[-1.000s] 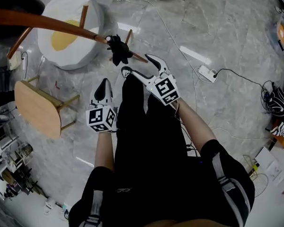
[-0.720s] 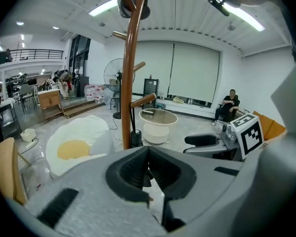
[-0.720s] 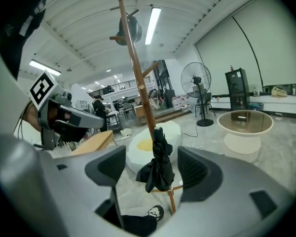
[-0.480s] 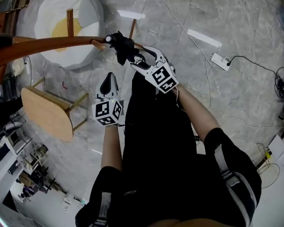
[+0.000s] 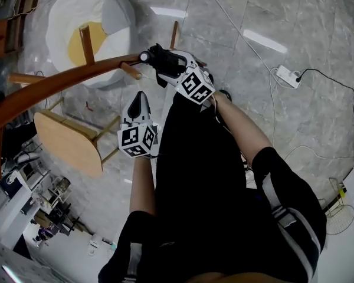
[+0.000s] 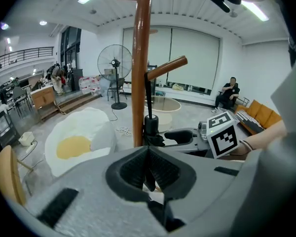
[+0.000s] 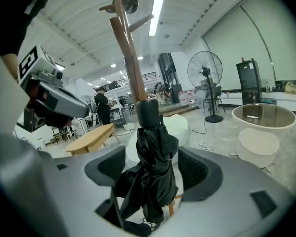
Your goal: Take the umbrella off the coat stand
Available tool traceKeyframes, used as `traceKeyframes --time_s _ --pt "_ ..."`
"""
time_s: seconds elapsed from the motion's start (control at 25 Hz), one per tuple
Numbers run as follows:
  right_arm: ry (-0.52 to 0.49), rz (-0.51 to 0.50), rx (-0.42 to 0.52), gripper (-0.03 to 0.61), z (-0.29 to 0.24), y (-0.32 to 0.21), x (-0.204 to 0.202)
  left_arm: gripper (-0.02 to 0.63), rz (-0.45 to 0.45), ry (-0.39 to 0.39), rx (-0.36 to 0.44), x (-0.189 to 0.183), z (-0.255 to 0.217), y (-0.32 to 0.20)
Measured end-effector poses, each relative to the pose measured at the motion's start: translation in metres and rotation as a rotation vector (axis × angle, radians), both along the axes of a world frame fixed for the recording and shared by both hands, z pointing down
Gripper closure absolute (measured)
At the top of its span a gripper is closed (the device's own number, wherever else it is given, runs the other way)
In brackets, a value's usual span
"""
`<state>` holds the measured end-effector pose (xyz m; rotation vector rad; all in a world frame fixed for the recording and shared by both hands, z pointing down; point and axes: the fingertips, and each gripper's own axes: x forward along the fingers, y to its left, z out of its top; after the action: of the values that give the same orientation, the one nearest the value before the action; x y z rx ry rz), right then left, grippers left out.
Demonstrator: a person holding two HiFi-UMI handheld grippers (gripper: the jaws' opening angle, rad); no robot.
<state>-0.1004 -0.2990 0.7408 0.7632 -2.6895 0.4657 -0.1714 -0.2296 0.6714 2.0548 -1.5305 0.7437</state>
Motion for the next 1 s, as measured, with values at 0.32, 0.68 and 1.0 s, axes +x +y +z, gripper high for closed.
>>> traceKeyframes --time_s 0.32,0.68,1.0 --pt "0.035 -0.056 0.008 0.236 0.028 -0.021 -0.033 0.615 0.0 -0.007 -0.036 -0.011 0.007 -0.016" --pt "0.05 -0.095 -0.002 0.261 0.047 -0.033 -0.051 0.615 -0.028 0.003 -0.052 -0.017 0.009 -0.008" --pt "0.098 -0.174 -0.012 0.322 0.027 -0.019 -0.049 0.615 -0.093 0.03 -0.079 -0.02 -0.001 0.017"
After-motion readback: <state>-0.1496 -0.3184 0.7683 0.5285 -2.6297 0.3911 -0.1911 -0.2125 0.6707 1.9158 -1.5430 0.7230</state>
